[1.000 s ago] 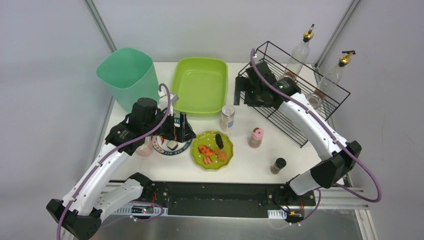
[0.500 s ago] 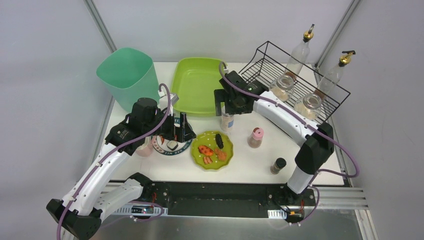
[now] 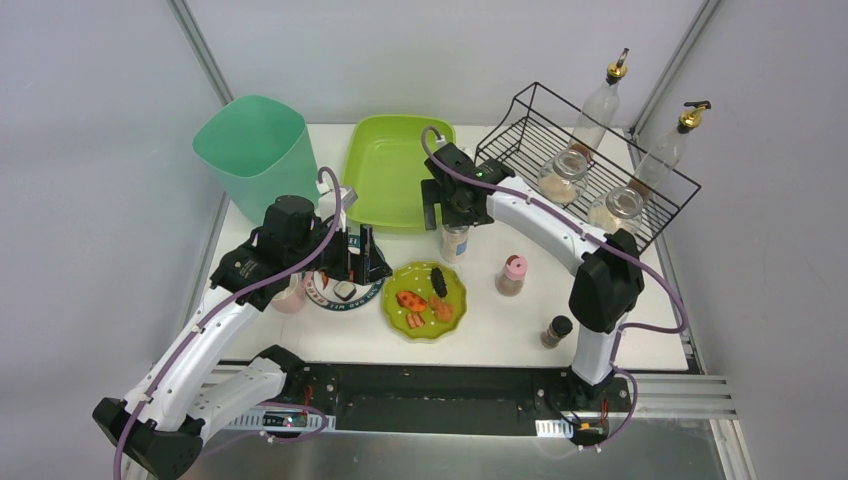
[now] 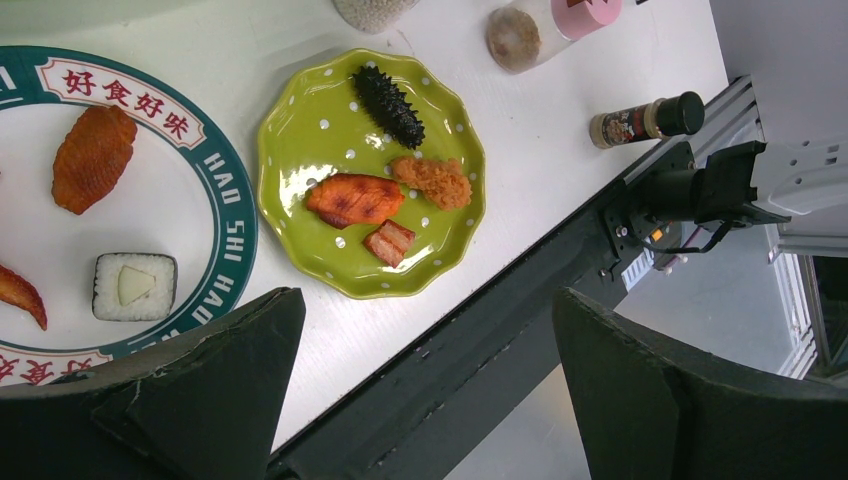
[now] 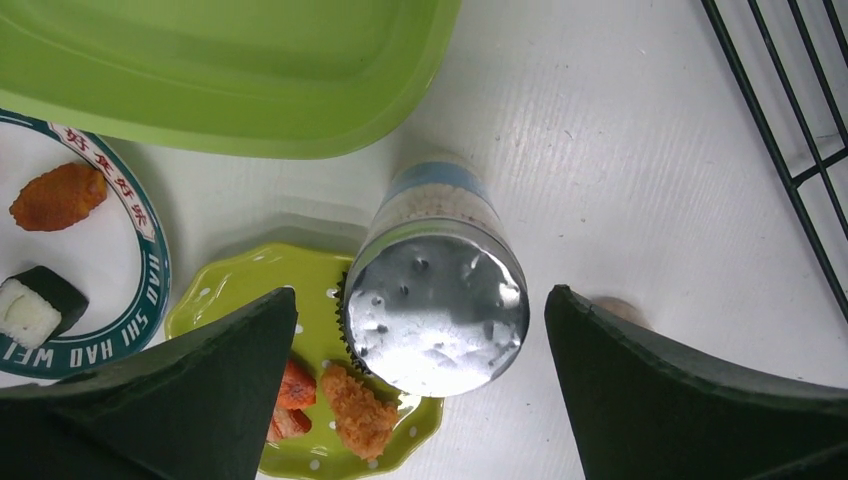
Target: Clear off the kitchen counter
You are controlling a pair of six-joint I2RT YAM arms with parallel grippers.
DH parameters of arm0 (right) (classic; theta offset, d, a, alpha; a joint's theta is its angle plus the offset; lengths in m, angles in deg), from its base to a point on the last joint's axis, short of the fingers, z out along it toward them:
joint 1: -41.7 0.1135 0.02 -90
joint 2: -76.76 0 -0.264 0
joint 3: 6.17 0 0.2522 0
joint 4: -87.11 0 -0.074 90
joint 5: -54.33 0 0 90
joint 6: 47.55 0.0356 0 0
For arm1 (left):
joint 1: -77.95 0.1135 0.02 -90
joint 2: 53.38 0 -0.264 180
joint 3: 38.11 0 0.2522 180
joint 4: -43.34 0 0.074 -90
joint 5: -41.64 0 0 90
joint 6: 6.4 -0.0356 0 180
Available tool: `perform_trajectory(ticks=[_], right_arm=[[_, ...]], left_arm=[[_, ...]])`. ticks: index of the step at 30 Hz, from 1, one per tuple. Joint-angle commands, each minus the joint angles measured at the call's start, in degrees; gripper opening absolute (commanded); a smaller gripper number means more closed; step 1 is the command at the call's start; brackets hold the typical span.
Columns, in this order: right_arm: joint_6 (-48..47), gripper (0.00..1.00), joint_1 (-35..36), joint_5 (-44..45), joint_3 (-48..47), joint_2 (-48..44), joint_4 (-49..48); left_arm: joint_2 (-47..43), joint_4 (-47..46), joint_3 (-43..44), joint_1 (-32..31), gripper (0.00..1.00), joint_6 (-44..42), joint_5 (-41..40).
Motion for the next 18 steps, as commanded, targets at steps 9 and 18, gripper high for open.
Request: perform_trajectory(ticks=[9,18], right_arm=[[-0.01,0.78,0.31,1.63,-3.99,1.83,1.01],[0.5,0.49,0.31,1.96,-4.47,1.6,1.91]], left_arm=[[-0.5,-0.29,-0.22,0.56,1.0,-0.51,0.78],[-0.48,-0.24,-0.24,0.57,1.0,-0.44,0.85]])
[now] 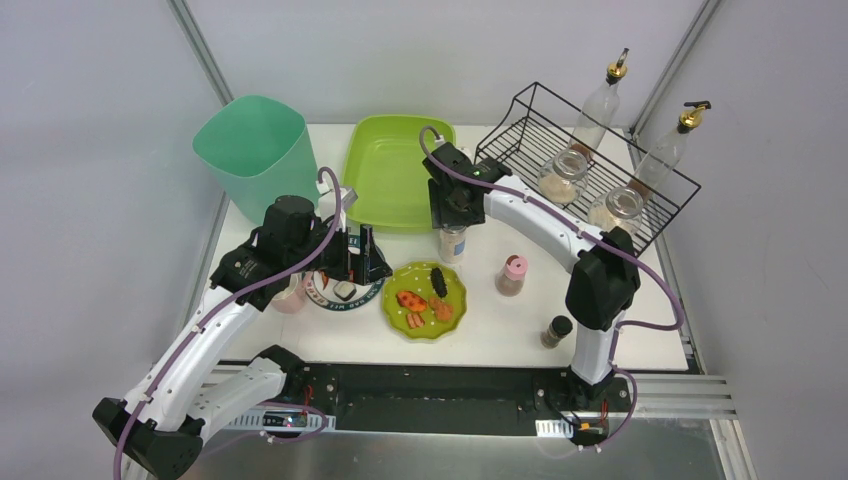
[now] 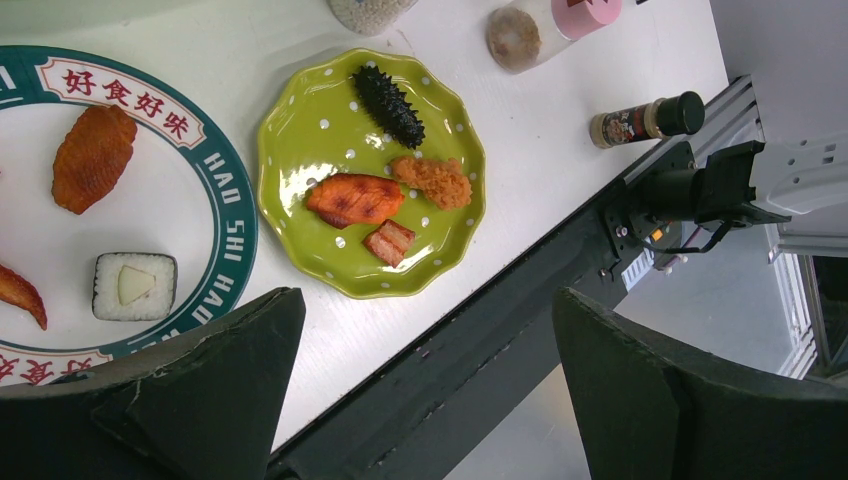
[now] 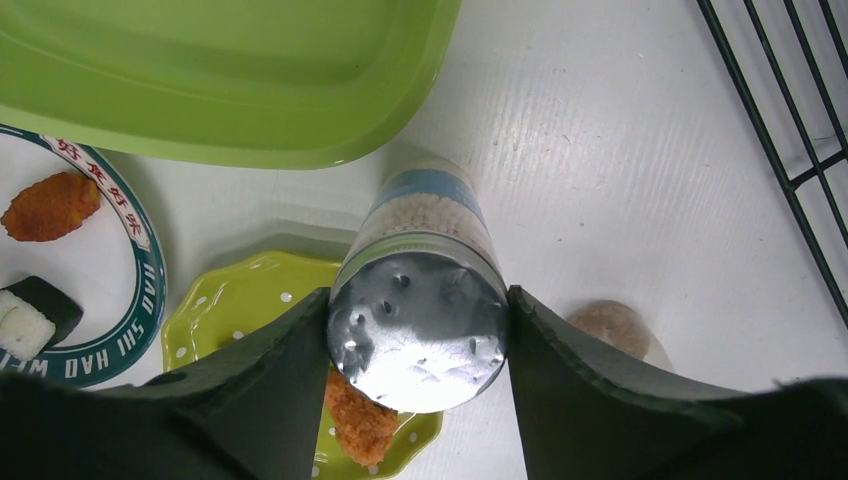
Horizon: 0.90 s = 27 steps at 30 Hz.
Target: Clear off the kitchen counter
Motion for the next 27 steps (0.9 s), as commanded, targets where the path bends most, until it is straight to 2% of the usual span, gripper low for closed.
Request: perform_trajectory(ticks=[1,4,11,27], right_arm=[[0.24,0.47,0.32,1.8,-3.15,-0.58,1.5],[-0.24,0.42,0.29,4.04,-5.05,-1.71,2.22],[-2.25,0.4,-0.75,6.46,-13.81,-2.87,6.45],[-4.38,0.39,-10.6,10.51,-33.01,-2.15,7.89]], left_arm=[[-0.41,-0.26,-0.24,0.57,1.0,-0.43,0.91],[-0.28,-0.27,-0.18,0.57,1.0,-0.42,0.99],[-0.2,-0.28,-0.11,0.57,1.0,-0.42,1.08],[-0.2,-0.26,-0.24,0.57,1.0,-0.51,0.92]])
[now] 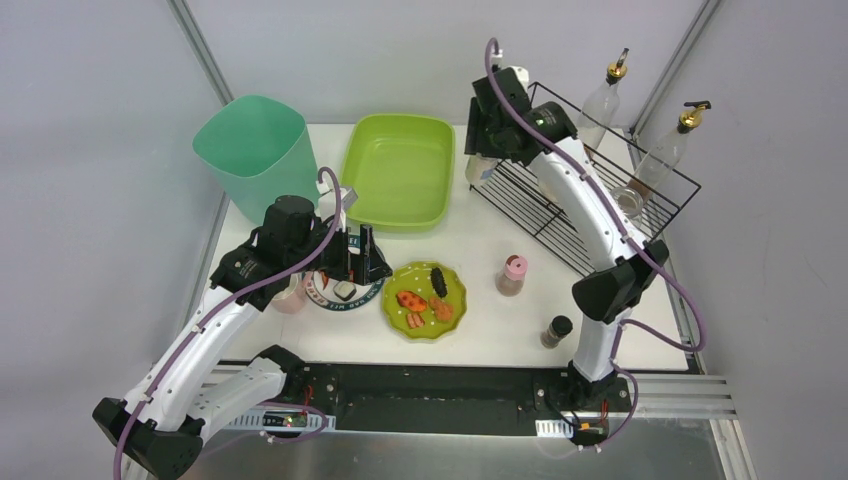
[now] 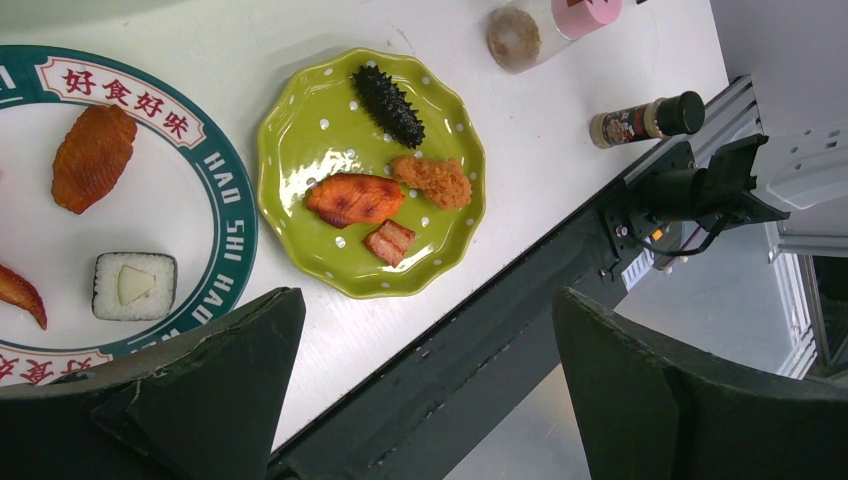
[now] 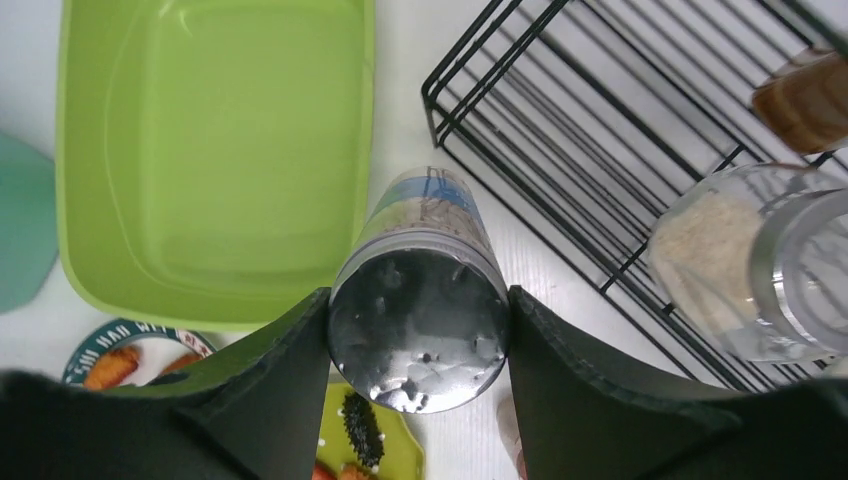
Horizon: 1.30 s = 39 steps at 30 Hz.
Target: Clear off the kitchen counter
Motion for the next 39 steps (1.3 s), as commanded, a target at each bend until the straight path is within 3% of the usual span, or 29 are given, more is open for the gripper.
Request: perform_trajectory(ticks=[1,12,24,39], right_arm=[[-1.5,0.39,-2.33,3.23,-7.66,-1.74,-1.15],[-0.69,0.37,-11.25,-1.18,-10.97,1.15,-2.1],[-1.23,0.37,-15.92,-3.59,-5.96,0.66,-1.22],[-2.8,0.34,-17.05,-1.35,4.77,-8.62,1.98]], left_arm=[[-0.22,-0.29,-0.22,0.57,1.0,-0.51,0.88],[0.41,-0.29,-0.14,0.58,1.0,-0.6,1.34],[0.67,-0.29,-0.04,0.57,1.0,-0.6,1.71],[-0.03,-0.29,-0.07,0.52,1.0,-0.43,2.28]])
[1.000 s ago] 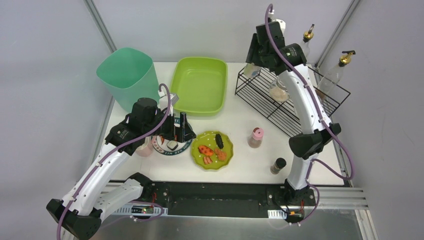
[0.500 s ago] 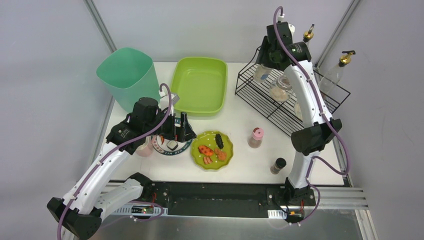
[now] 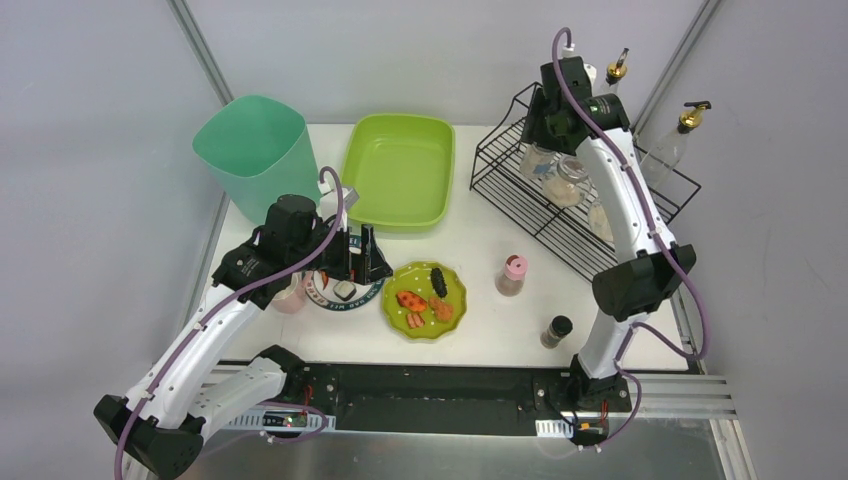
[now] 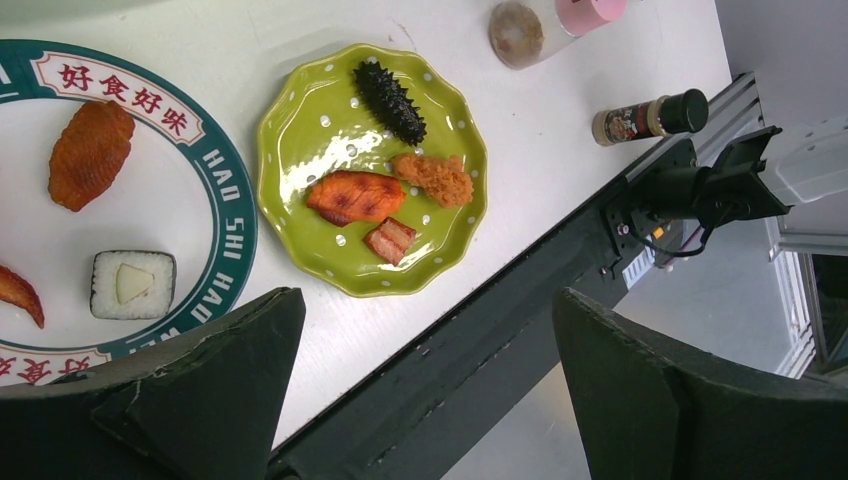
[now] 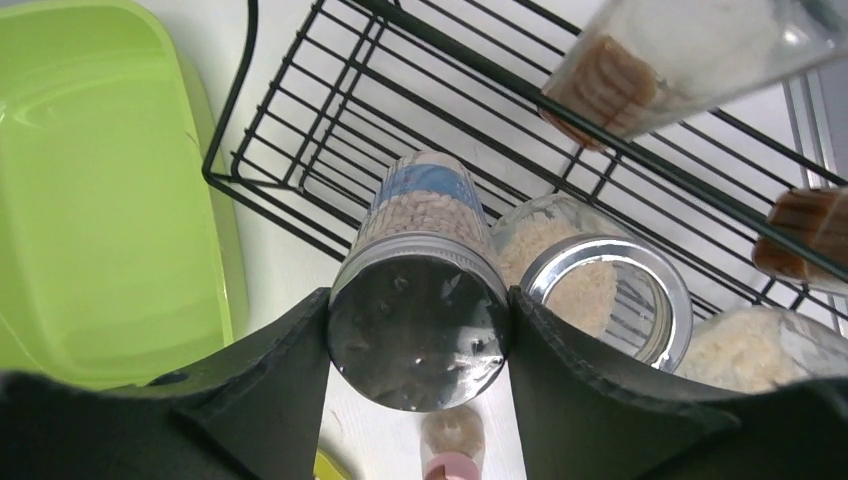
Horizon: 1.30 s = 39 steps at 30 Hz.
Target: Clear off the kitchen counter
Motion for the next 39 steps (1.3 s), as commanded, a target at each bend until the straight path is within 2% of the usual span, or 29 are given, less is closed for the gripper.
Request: perform_trajectory(ticks=[1,9,22,29,39], right_arm=[[-1.19,0.34,-0.36,1.6,2.74,-7.52,2.01],[-1.65,0.35,-0.32,2.69,2.98,-10.2,3.84],[-0.38,0.42,-3.57,-0.31,-6.0,-0.22,7.83],[0.1,0.54,-4.52,-1.67,-7.71,2.7,8.47],[0.81,0.87,-4.59,-4.54,-8.12,4.88,7.05]], left_arm=[[-0.7,-0.35,-0.05,0.56,1.0,-0.42,2.24],[-0.67,-0.35,-0.07,0.57,1.0,-0.28,2.53],[-0.86,-0.35,-0.21,0.57,1.0,-0.25,1.9],[-0.89,-0.31,-0.15,0.57,1.0,-0.25,1.89],[-0.69,-0.31,-0.16,0.57,1.0,-0.34,1.98]])
